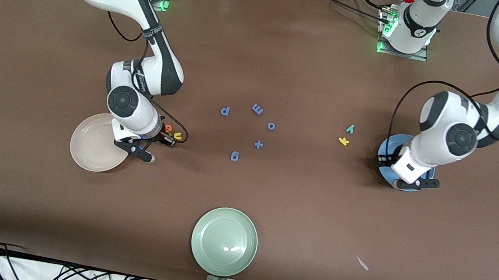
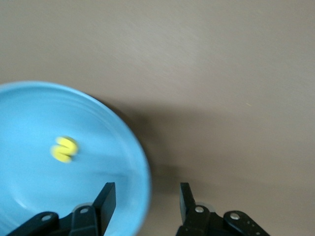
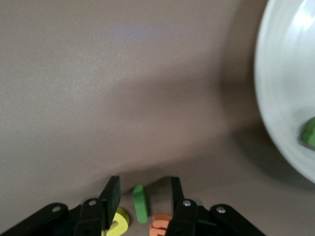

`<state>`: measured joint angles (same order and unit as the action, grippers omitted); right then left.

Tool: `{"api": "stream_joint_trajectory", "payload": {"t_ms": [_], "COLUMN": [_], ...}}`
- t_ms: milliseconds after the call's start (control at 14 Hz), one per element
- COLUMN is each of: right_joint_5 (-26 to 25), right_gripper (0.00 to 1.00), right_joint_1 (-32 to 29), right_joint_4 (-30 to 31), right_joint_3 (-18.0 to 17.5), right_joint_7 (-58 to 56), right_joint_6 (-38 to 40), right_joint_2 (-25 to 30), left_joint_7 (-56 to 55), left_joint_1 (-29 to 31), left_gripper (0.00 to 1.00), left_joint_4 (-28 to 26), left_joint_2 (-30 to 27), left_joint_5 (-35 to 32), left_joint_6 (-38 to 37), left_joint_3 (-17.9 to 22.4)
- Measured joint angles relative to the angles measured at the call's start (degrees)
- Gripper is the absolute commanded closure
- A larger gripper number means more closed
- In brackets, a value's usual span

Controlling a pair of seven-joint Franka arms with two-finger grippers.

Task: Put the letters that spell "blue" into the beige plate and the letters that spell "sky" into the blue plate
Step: 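Place the green l in the white plate while the left gripper grasps yellow k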

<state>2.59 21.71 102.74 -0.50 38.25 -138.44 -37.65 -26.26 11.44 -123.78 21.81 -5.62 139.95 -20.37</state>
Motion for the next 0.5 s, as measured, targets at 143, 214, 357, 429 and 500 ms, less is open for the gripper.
{"api": "stream_joint_trajectory", "payload": {"t_ms": [143, 214, 357, 429, 500], "right_joint_5": [0.0, 0.0, 0.0, 0.0, 0.0], "right_gripper": [0.54, 0.58, 0.69, 0.73, 0.78], "right_joint_1": [0.2, 0.3, 0.6, 0.8, 0.8], "right_joint_4": [-0.2, -0.2, -0.2, -0.2, -0.2], "right_joint_3": [0.0, 0.0, 0.0, 0.0, 0.0], "right_joint_7": [0.6, 0.9, 1.3, 1.4, 1.6], "right_joint_6": [-0.1, -0.1, -0.1, -0.1, -0.1], "right_joint_2": [-0.3, -0.3, -0.3, -0.3, -0.3], "left_joint_7": [-6.5, -9.8, -16.7, -20.0, -23.3], "left_joint_1": [-0.1, -0.2, -0.9, -1.7, -2.6], "left_gripper": [0.39, 0.37, 0.35, 0.35, 0.35], "left_joint_4": [-1.8, -2.4, -3.7, -4.4, -4.8], "left_joint_2": [-0.2, -0.2, -0.3, -0.3, -0.3], "left_joint_5": [0.0, 0.0, 0.0, 0.0, 0.0], "left_joint_6": [2.2, 2.6, 3.6, 4.2, 4.6], "left_joint_3": [-2.7, -3.9, -5.6, -5.9, -6.0]}}
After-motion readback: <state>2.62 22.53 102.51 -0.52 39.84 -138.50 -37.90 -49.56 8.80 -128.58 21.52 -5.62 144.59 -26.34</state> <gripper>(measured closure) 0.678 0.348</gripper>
